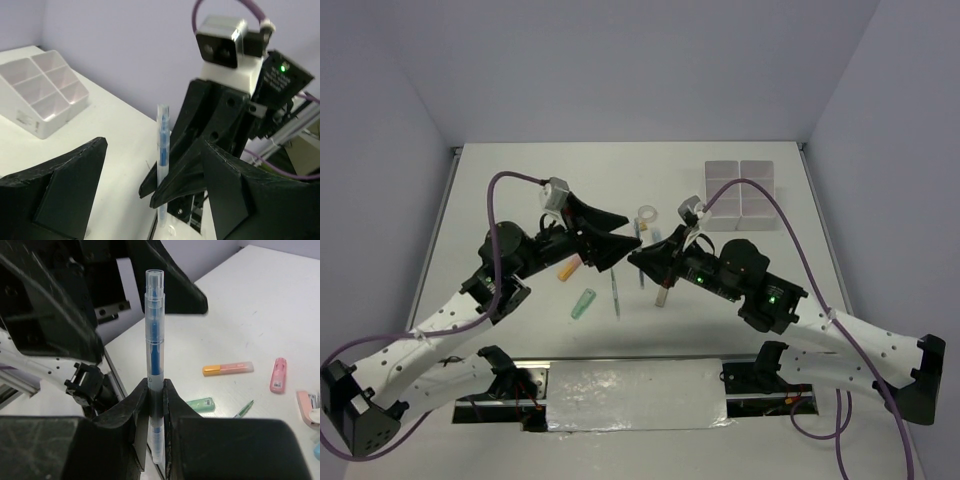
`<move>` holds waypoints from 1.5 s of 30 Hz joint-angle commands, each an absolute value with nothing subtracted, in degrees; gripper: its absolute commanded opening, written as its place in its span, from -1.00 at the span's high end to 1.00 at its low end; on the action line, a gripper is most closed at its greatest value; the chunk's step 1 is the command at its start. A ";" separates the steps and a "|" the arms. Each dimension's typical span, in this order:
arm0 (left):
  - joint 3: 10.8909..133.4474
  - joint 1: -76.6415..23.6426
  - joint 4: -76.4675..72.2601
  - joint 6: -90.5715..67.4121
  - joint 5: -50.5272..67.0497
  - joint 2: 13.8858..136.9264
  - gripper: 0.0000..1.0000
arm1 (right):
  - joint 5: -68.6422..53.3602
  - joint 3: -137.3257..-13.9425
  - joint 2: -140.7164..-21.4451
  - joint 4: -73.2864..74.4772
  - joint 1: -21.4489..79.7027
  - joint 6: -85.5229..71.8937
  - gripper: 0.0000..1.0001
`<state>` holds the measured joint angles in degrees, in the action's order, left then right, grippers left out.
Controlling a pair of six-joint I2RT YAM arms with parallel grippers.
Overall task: Sort the stationery into containers
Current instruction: Close the pen cap on the pen.
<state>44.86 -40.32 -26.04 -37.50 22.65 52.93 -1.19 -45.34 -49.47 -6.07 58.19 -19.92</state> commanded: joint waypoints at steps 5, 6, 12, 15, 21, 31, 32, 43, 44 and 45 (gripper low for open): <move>49.83 -40.43 -21.10 -34.19 10.91 50.27 -0.65 | -2.81 -47.99 -51.33 -4.92 58.01 -18.72 1.00; 50.44 -40.52 -19.79 -34.10 9.85 50.71 -0.63 | -2.73 -47.90 -51.33 -5.18 57.92 -18.81 1.00; 52.12 -40.43 -20.12 -34.36 12.30 53.44 -0.28 | -1.32 -48.78 -51.33 -4.22 58.01 -18.46 1.00; 51.59 -40.43 -21.18 -35.06 14.15 54.14 -0.11 | -0.97 -49.39 -51.68 -3.69 58.01 -18.37 1.00; 50.01 -40.52 -23.64 -36.29 17.14 54.49 0.04 | -0.44 -50.54 -52.56 -2.81 58.09 -18.28 1.00; 48.96 -40.43 -25.05 -37.09 19.95 55.28 0.84 | 1.23 -52.29 -53.35 -2.02 58.01 -17.49 1.00; 48.78 -40.43 -25.05 -37.18 20.04 55.20 0.86 | 1.58 -52.56 -53.44 -1.76 58.01 -17.40 1.00; 46.67 -40.52 -24.78 -39.28 23.37 57.04 1.00 | 4.04 -58.79 -54.31 -1.41 57.66 -10.82 1.00; 46.06 -40.52 -24.87 -39.72 23.64 57.39 1.00 | 4.39 -59.58 -54.32 -1.67 57.57 -10.20 1.00; 45.88 -40.52 -24.70 -39.81 23.56 57.48 1.00 | 4.83 -61.33 -54.75 -1.67 57.48 -9.15 1.00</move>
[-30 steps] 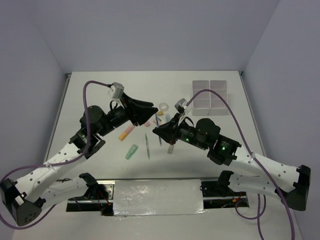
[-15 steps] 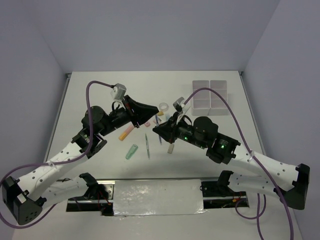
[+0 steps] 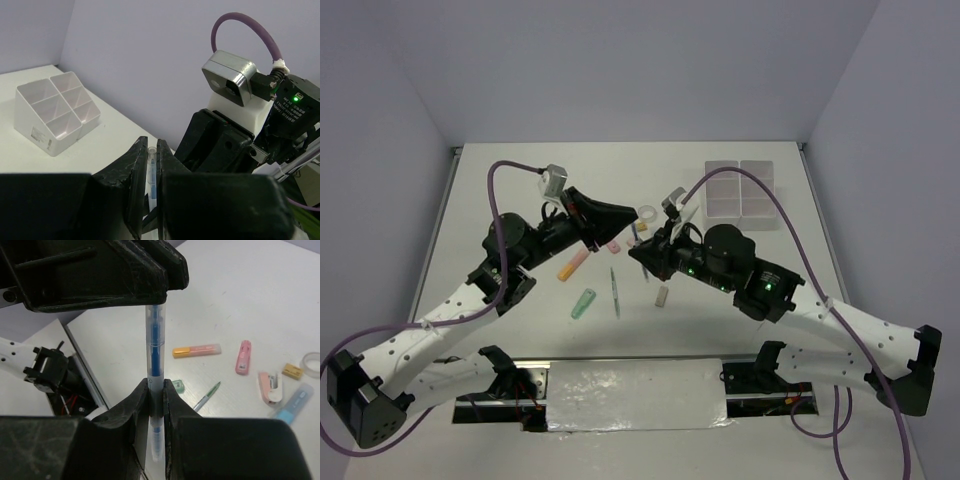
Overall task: Sort the stationery into containers
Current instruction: Close the pen cap on the pen.
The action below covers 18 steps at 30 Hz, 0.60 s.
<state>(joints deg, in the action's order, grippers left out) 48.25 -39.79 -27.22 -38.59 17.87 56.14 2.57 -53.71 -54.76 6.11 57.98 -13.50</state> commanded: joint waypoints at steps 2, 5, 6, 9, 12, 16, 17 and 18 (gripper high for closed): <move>45.36 -41.04 -24.08 -39.55 23.64 57.92 1.00 | 5.54 -63.10 -55.28 -1.32 56.96 -8.18 1.00; 44.22 -41.92 -23.64 -39.64 23.03 57.66 1.00 | 5.45 -65.91 -56.16 -2.45 55.99 -7.21 1.00; 43.60 -42.18 -23.56 -39.99 22.42 57.57 1.00 | 5.36 -66.53 -56.42 -2.72 55.73 -7.12 1.00; 40.52 -42.98 -25.49 -40.87 22.24 57.48 1.00 | 4.66 -69.16 -58.09 -3.78 54.59 -7.29 1.00; 38.15 -43.50 -27.33 -41.66 22.59 57.66 1.00 | 2.99 -72.15 -59.67 -4.83 54.05 -7.56 1.00; 36.13 -45.52 -28.21 -41.75 22.24 57.83 1.00 | 3.17 -76.72 -61.78 -4.40 53.35 -6.86 1.00; 35.86 -45.88 -28.30 -41.66 21.98 57.83 1.00 | 2.73 -78.12 -62.48 -4.39 53.18 -7.03 1.00; 35.60 -46.23 -28.21 -41.66 21.80 57.92 1.00 | 2.12 -78.92 -62.84 -4.22 53.00 -7.03 1.00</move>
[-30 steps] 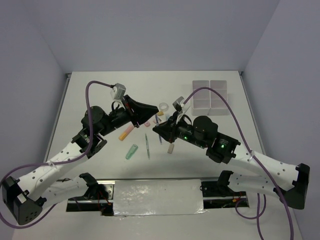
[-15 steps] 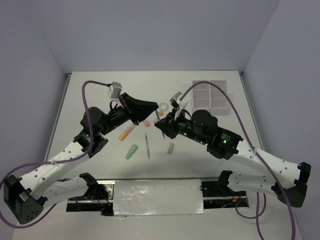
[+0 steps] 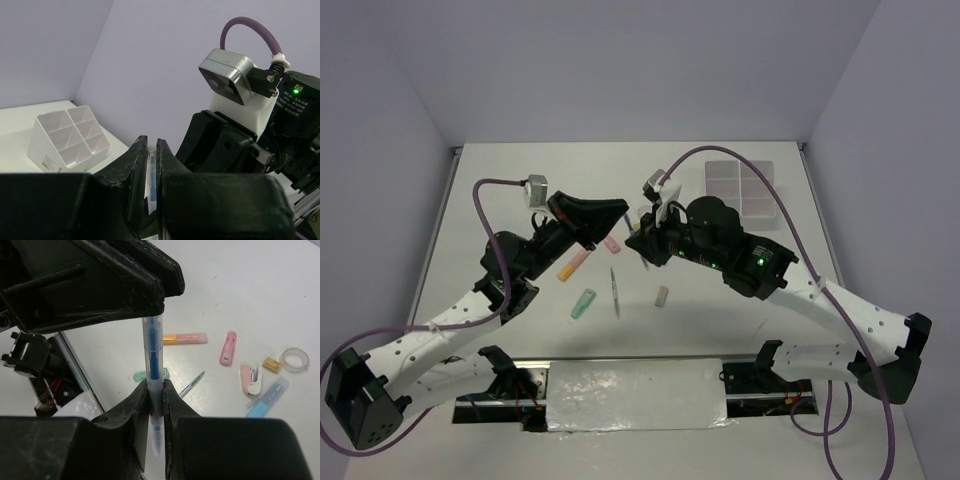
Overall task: Sort the stationery into containers
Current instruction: Close the pen cap on the pen.
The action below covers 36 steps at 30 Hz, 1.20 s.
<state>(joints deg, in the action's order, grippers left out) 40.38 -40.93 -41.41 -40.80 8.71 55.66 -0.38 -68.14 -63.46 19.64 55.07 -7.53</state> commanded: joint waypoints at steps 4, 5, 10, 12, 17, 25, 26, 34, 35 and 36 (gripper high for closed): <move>35.25 -46.76 -26.81 -40.43 20.40 56.79 1.00 | 2.20 -80.59 -64.16 -3.96 52.74 -6.86 1.00; 35.51 -46.76 -25.59 -39.91 19.43 56.17 1.00 | 1.94 -79.90 -64.25 -4.22 52.65 -6.68 1.00; 41.56 -46.85 -16.70 -34.02 15.46 51.77 1.00 | -3.24 -75.61 -65.48 -0.79 52.73 -7.11 1.00; 43.50 -46.76 -16.35 -31.92 17.74 51.59 1.00 | -4.56 -73.66 -65.57 -1.32 52.73 -7.91 1.00; 47.11 -46.76 -18.98 -31.64 22.85 53.08 1.00 | -6.33 -69.70 -65.74 -3.07 52.82 -10.46 1.00; 46.67 -46.76 -22.07 -32.96 23.74 53.53 0.73 | -5.63 -67.59 -66.19 -3.43 52.73 -11.34 1.00; 46.93 -46.76 -20.67 -32.87 21.99 53.09 0.65 | -4.75 -67.33 -65.92 -3.17 52.65 -11.08 1.00; 54.65 -46.67 0.39 -37.78 -15.92 46.85 -0.99 | -0.09 -62.15 -65.30 -3.07 51.51 -10.81 1.00; 56.06 -46.50 3.92 -39.88 -19.74 46.58 -0.99 | 0.00 -61.44 -65.22 -3.34 51.24 -10.90 1.00; 59.73 -46.49 7.00 -41.21 -23.95 46.67 -0.99 | 1.39 -60.83 -65.21 -3.60 50.98 -11.07 1.00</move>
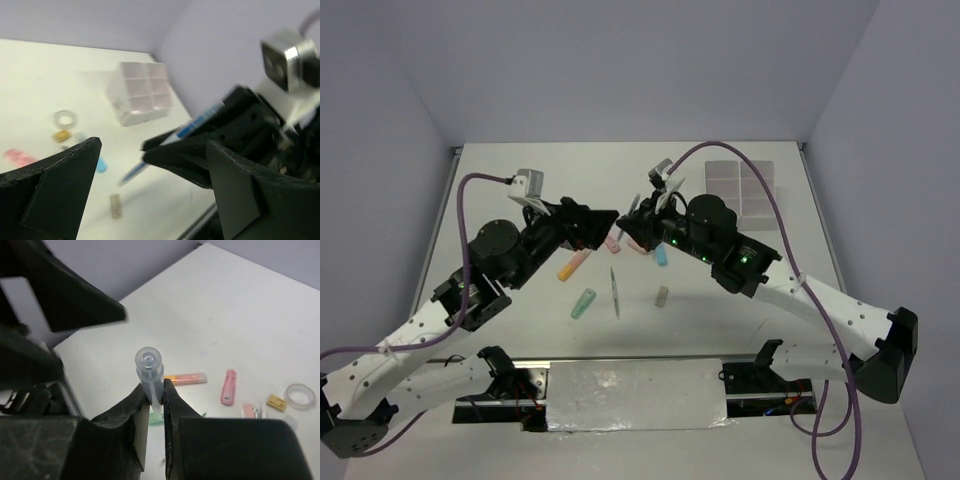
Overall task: Sort the stationery into containers
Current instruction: Close the pen cap on the pen, then place the pen in the storage box.
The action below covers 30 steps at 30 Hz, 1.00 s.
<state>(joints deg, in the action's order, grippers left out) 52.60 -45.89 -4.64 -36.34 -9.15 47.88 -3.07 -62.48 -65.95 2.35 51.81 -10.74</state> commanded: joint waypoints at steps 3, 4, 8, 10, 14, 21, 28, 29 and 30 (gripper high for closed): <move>70.02 -46.32 32.32 -47.27 -45.80 48.86 -0.99 | 2.64 -57.32 -64.25 -4.30 46.16 -12.30 1.00; 72.75 -46.23 37.30 -48.24 -48.49 49.65 -0.99 | 2.55 -56.70 -63.99 -4.39 43.88 -12.57 1.00; 79.45 -45.88 48.93 -45.19 -47.23 51.59 -0.99 | 11.37 -54.93 -63.19 -7.37 32.63 -9.42 1.00; 78.67 -45.79 51.66 -40.36 -42.05 50.98 -0.99 | 12.57 -54.32 -64.77 -12.64 25.78 -6.77 1.00; 71.66 -45.79 53.79 -33.60 -35.97 49.14 -0.96 | 11.60 -57.47 -72.93 -18.54 16.97 -6.50 1.00; 55.99 -45.79 47.20 -32.88 -41.14 41.68 -0.99 | 11.68 -68.63 -90.07 -20.21 11.95 -2.29 1.00; 54.67 -45.18 44.21 -30.41 -39.73 36.65 -0.99 | 10.72 -70.13 -94.48 -21.53 10.99 -2.73 1.00; 54.41 -45.26 43.86 -30.15 -39.55 36.82 -0.99 | 10.55 -70.40 -95.53 -21.45 10.99 -2.29 1.00; 54.49 -45.26 43.94 -30.23 -39.55 37.00 -0.99 | 10.63 -70.57 -95.97 -21.79 11.07 -2.02 1.00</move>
